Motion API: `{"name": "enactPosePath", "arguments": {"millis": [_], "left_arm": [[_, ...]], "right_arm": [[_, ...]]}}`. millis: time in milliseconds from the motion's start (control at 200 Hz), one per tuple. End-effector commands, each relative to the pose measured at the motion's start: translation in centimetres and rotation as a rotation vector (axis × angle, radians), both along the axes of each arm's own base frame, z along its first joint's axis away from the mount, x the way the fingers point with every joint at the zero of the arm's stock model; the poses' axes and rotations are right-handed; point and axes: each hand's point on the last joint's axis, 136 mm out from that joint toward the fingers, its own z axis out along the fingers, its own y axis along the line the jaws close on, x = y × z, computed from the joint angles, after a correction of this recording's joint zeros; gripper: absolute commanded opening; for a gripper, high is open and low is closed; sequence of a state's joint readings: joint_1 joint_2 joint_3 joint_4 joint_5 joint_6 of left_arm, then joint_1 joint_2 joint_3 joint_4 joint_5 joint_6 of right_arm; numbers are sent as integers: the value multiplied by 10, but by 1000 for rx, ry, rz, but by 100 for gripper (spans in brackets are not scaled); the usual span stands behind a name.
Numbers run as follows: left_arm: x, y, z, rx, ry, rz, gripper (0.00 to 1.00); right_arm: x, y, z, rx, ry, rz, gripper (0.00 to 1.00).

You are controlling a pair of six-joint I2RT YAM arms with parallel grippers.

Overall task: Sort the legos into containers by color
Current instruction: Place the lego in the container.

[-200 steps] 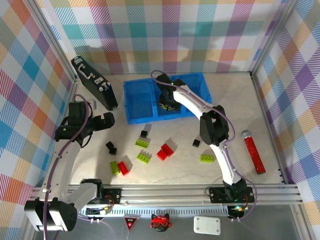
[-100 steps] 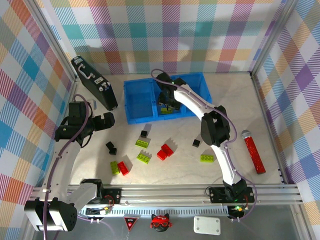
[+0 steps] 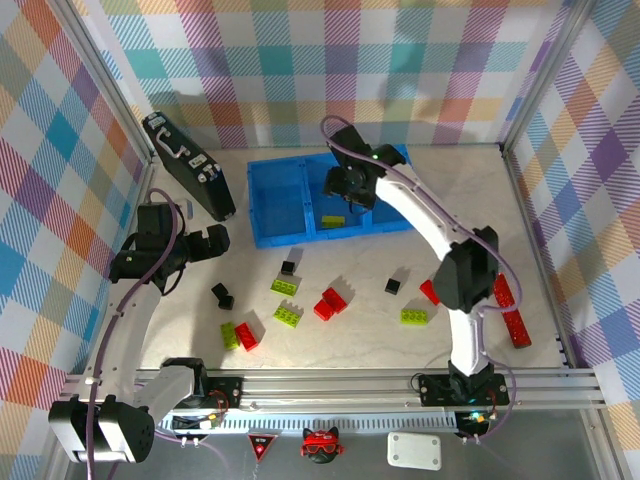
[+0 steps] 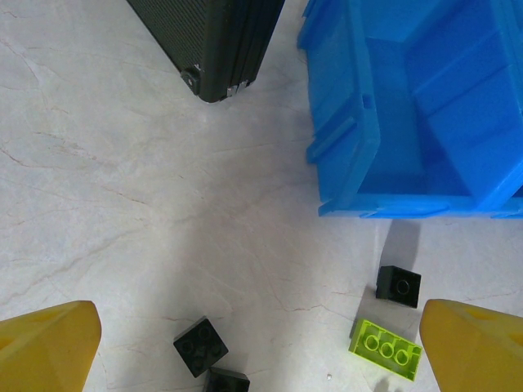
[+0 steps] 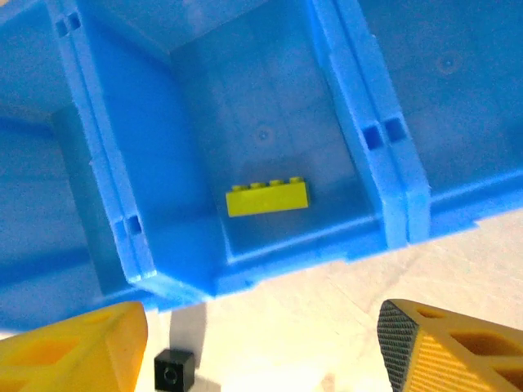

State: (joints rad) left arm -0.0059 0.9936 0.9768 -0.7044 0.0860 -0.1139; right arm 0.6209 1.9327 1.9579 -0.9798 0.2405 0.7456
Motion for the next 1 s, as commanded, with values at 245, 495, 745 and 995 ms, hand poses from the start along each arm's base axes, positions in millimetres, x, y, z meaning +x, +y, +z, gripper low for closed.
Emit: {"name": "enactPosePath", "arguments": {"millis": [245, 495, 745, 995], "left_arm": [[1, -3, -11, 4, 34, -25, 100], [3, -1, -15, 16, 50, -17, 100], [2, 6, -18, 48, 68, 10, 100], [-1, 21, -16, 106, 68, 70, 100]], "right_arm": [[-65, -26, 12, 19, -15, 160, 76], [-102, -47, -4, -15, 25, 223, 77], [-124, -61, -24, -55, 78, 264, 77], [-144, -73, -40, -78, 125, 282, 77]]}}
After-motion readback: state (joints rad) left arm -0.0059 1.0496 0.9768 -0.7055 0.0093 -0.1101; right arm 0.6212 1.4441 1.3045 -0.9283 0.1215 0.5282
